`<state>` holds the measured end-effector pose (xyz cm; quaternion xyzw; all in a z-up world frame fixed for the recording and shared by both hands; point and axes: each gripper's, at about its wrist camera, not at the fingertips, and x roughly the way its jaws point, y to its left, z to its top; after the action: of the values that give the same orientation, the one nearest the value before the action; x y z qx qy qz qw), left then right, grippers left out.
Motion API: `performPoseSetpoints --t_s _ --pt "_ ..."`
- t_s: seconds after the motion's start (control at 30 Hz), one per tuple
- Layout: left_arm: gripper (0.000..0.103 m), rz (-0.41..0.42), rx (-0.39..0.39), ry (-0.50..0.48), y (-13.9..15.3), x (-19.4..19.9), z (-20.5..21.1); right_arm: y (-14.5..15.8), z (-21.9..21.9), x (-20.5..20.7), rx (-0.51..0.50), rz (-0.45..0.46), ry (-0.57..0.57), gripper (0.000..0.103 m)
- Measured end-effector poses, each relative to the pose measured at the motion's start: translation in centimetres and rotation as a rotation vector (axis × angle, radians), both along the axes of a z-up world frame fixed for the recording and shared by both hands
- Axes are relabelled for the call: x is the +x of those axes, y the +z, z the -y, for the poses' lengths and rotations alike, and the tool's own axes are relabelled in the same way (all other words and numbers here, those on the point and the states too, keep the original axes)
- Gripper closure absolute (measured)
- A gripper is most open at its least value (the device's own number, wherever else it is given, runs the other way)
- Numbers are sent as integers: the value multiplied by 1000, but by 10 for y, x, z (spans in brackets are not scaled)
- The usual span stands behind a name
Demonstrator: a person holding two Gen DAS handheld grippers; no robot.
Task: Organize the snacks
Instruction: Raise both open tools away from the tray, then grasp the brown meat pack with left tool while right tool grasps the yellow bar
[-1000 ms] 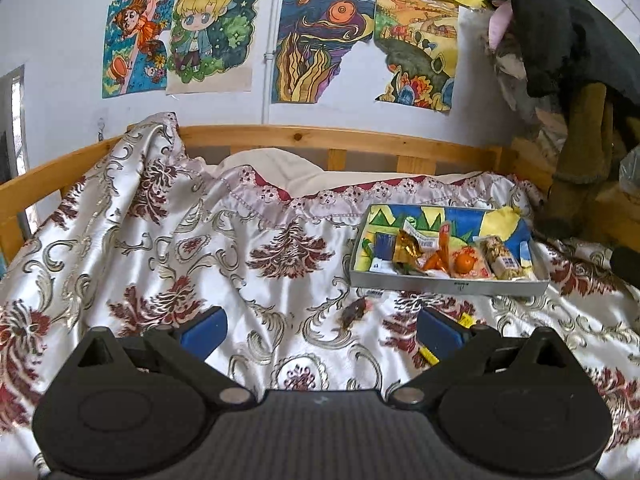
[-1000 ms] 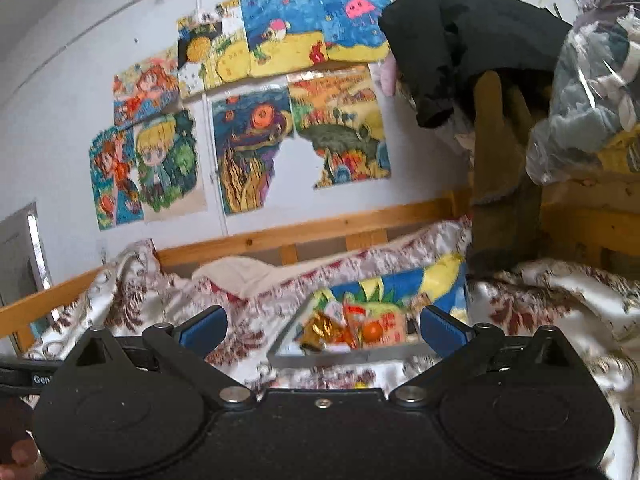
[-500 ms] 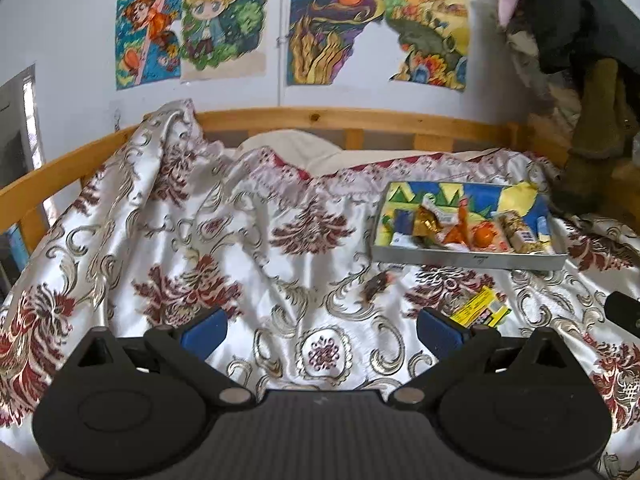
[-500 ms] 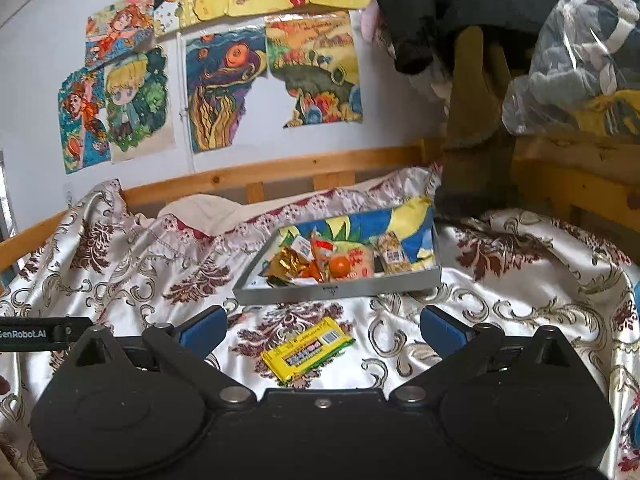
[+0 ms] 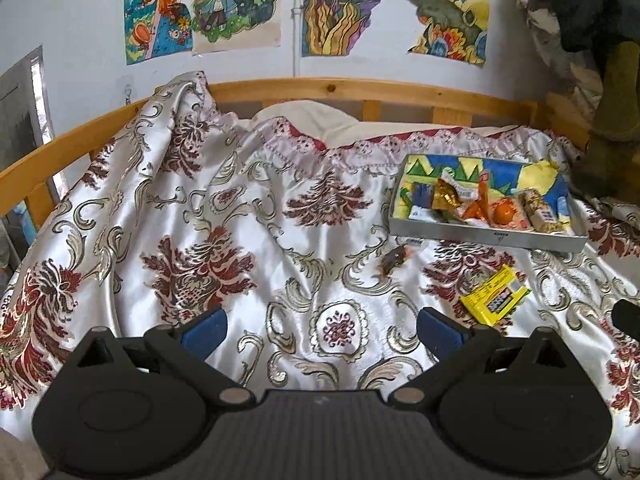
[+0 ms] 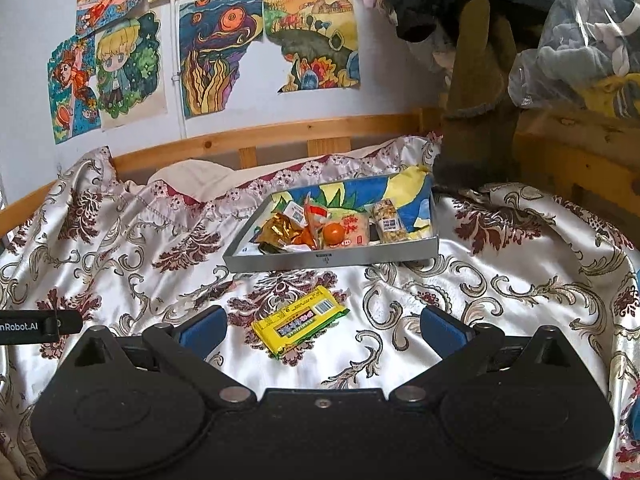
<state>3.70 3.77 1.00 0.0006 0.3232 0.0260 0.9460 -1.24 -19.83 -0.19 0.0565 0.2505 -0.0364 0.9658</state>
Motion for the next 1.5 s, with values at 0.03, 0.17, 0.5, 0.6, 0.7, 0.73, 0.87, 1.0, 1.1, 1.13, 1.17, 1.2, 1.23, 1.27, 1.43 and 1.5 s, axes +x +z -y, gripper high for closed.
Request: performPoseSetpoints --t_s 0.03,0.17,0.5,0.6,0.7,0.73,0.87,1.0,1.1,1.13,1.17,1.2,1.23,1.27,1.43,1.5 --pt "0 -8 2 4 -1 1 0 0 0 1 1 -4 -1 1" --pt "0 -36 2 13 -4 5 -1 -3 -1 5 -1 -24 -3 1" --pt "0 -32 8 1 -4 5 0 -7 -1 10 -1 -50 -2 1" --pt "0 -45 10 -5 -5 7 1 -7 -1 11 0 -52 -3 1" --pt "0 -56 19 -10 -6 10 2 -7 0 11 3 -52 -6 1" --pt "0 -59 21 -10 -6 11 3 -7 0 11 6 -49 -9 1" --pt "0 -65 22 -22 -8 11 3 -6 2 7 24 -17 -15 1" --pt "0 -61 22 -10 -7 12 3 -4 5 5 39 1 -30 1" --pt "0 -63 22 3 -5 15 2 -2 10 4 65 12 -48 1" --pt "0 -61 27 6 -3 17 3 -2 11 3 77 13 -52 1" --pt "0 -59 31 9 -1 20 3 -1 13 4 87 15 -53 1" --pt "0 -58 36 12 1 24 4 -1 15 4 96 17 -55 1" --pt "0 -57 38 11 3 28 6 -1 17 5 105 18 -59 1" --pt "0 -51 37 10 5 30 7 -1 18 7 110 14 -67 1" --pt "0 -30 26 -16 10 39 12 -4 20 11 116 0 -101 1" --pt "0 -43 40 -39 9 43 15 -6 21 14 115 -2 -105 1"
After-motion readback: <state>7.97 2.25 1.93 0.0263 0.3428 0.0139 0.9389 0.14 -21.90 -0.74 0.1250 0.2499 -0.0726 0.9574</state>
